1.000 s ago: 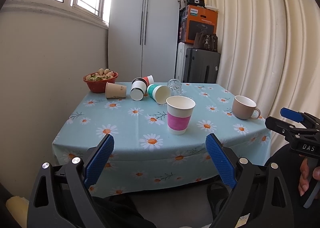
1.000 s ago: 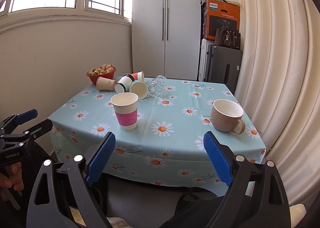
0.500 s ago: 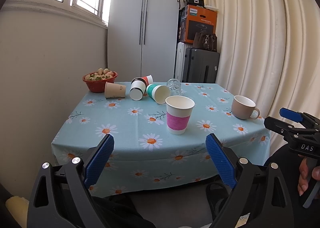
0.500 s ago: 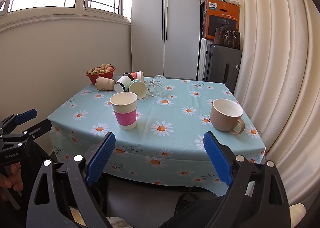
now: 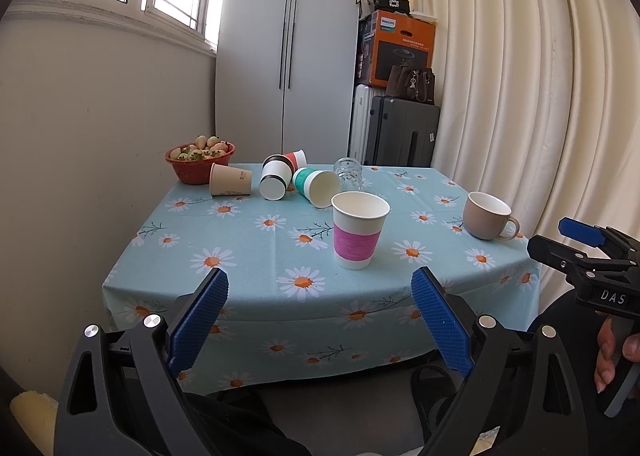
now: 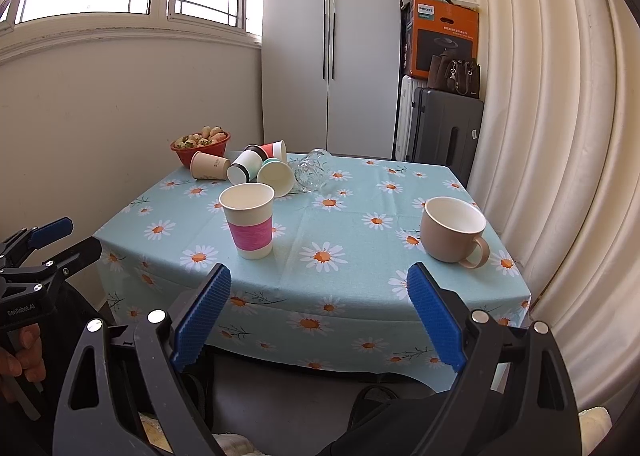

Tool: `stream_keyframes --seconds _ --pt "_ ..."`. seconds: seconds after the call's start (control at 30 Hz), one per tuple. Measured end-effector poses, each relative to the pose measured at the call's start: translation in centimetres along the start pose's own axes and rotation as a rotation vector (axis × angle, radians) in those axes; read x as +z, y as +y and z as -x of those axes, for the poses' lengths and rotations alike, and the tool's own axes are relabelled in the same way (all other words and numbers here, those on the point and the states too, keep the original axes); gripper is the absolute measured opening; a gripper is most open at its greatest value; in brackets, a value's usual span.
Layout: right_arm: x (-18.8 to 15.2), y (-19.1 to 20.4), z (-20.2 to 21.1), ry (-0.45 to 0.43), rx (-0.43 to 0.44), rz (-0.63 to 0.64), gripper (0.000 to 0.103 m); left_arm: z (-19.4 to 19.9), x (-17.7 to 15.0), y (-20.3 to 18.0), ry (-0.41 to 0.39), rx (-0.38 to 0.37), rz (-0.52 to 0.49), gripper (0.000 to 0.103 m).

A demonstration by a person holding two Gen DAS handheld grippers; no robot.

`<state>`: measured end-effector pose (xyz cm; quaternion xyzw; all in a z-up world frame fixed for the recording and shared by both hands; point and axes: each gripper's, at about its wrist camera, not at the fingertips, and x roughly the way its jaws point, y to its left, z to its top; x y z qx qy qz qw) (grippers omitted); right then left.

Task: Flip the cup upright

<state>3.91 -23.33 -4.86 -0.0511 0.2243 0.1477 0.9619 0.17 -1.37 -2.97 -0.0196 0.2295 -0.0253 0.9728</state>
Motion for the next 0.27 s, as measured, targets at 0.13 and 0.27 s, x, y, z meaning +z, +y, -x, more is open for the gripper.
stream_keyframes --seconds 0.13,0.27 --pt "0.00 -0.01 -0.01 0.001 0.000 0.000 0.089 0.03 -0.07 -0.04 0.001 0.002 0.000 0.091" --pt "0.01 -0.03 -0.01 0.001 0.000 -0.001 0.089 0.08 -0.08 -0.20 0.001 0.002 -0.001 0.091"
